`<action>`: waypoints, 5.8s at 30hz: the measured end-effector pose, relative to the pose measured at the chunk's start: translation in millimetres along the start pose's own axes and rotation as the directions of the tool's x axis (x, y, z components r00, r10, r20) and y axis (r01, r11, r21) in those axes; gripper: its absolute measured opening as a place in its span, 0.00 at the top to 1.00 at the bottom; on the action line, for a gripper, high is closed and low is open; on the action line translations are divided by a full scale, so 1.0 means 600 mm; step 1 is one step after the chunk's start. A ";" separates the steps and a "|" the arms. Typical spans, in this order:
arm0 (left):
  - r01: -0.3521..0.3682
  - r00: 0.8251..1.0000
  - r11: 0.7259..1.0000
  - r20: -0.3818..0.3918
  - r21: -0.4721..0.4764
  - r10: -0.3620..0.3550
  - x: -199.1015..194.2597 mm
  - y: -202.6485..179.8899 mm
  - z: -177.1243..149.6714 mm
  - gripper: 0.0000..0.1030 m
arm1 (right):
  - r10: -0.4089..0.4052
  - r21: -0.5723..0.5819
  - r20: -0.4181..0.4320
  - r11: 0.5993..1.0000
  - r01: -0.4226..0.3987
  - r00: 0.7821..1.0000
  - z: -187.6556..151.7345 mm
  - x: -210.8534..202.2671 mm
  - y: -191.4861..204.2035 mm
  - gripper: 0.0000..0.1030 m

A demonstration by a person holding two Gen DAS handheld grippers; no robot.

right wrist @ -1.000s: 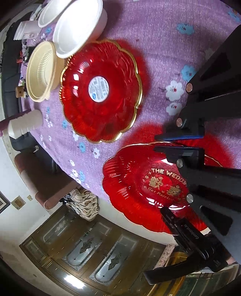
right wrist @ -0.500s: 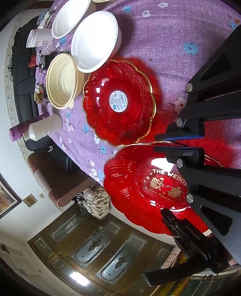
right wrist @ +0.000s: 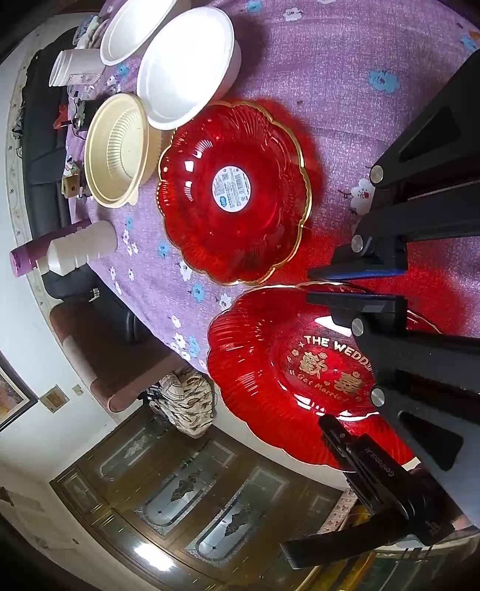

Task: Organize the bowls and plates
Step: 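Grasp the rim of the large red plate with the left gripper, then lift the large red plate with the left gripper while the right gripper grasps the small labelled red plate, then lower the small red plate with the right gripper onto the large red plate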

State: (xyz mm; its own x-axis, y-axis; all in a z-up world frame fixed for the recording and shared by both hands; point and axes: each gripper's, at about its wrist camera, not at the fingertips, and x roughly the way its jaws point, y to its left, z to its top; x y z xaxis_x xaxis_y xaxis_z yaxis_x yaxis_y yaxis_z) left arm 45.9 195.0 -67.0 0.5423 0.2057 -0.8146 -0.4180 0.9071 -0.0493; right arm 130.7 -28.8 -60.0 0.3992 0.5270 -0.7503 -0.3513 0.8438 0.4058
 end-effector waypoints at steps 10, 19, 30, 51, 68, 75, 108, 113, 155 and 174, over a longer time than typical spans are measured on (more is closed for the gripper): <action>-0.005 0.999 1.000 -0.035 -0.003 0.005 0.030 0.003 -0.015 0.72 | -0.019 -0.003 -0.027 1.000 0.019 0.999 -0.010 0.022 -0.004 0.95; 0.005 0.999 1.000 -0.047 0.002 -0.005 0.046 0.004 -0.016 0.63 | -0.003 -0.026 -0.024 1.000 0.002 1.000 -0.014 0.023 -0.007 0.87; 0.118 0.993 0.993 -0.001 -0.002 -0.118 -0.019 0.008 0.078 0.30 | 0.019 0.166 0.098 0.985 -0.035 0.995 0.020 -0.071 -0.110 0.34; 0.266 0.933 0.927 -0.312 0.263 -0.180 0.124 -0.287 0.178 0.24 | 0.124 0.429 0.027 0.895 -0.123 0.992 0.078 0.006 -0.261 0.33; 0.193 0.956 0.891 -0.284 0.411 -0.076 0.141 -0.324 0.141 0.71 | 0.007 0.348 -0.040 0.938 0.008 0.999 0.094 0.044 -0.234 0.91; 0.189 0.972 0.889 -0.210 0.417 -0.108 0.082 -0.314 0.144 0.72 | -0.015 0.308 0.016 0.951 0.010 1.000 0.097 0.009 -0.215 0.91; 0.154 0.986 0.938 0.010 0.310 -0.165 -0.059 -0.237 0.094 0.72 | -0.051 0.106 0.191 0.994 0.031 0.980 0.023 -0.132 -0.099 0.90; 0.143 0.988 0.950 0.024 0.277 -0.156 -0.067 -0.206 0.081 0.72 | -0.039 0.068 0.186 0.997 0.026 0.982 0.013 -0.129 -0.070 0.91; 0.058 0.998 0.995 0.032 0.086 -0.061 -0.055 -0.050 0.026 0.72 | 0.032 -0.106 0.072 0.994 -0.024 0.997 -0.011 -0.045 0.050 0.91; 0.042 0.999 0.996 0.001 0.080 -0.042 -0.033 -0.044 0.016 0.72 | 0.031 -0.106 0.037 0.994 -0.027 0.999 -0.014 -0.017 0.047 0.91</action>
State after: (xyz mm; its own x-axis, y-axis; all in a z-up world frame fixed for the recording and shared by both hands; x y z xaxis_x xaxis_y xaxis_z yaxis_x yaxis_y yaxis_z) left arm 53.1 170.7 -44.1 0.5601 0.1678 -0.8112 -0.3357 0.9412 -0.0371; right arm 109.5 -11.6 -45.3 0.4192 0.5561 -0.7176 -0.4496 0.8139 0.3681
